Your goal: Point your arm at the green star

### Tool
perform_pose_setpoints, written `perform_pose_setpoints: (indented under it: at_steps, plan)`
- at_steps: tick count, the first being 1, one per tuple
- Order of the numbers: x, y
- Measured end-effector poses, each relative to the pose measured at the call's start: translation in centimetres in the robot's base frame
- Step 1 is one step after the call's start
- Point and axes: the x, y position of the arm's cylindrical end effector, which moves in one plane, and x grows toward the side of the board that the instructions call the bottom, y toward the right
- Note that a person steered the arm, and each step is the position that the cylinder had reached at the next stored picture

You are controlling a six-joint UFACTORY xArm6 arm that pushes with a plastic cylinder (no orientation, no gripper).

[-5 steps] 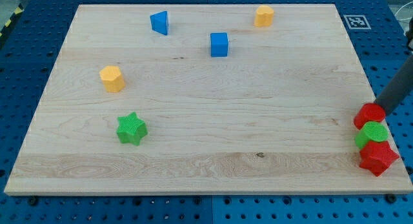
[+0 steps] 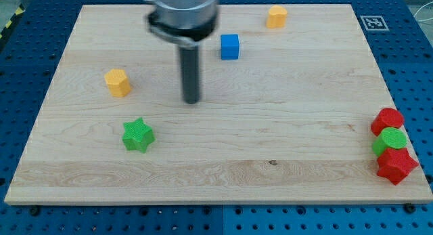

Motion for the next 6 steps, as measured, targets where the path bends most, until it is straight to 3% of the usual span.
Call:
perform_pose_setpoints:
  at_steps: [1, 2, 5, 6]
  plan:
    - [0.8, -8.4]
    - [4.9, -13.6]
    - [9.7, -7.3]
    - [8.8, -5.5]
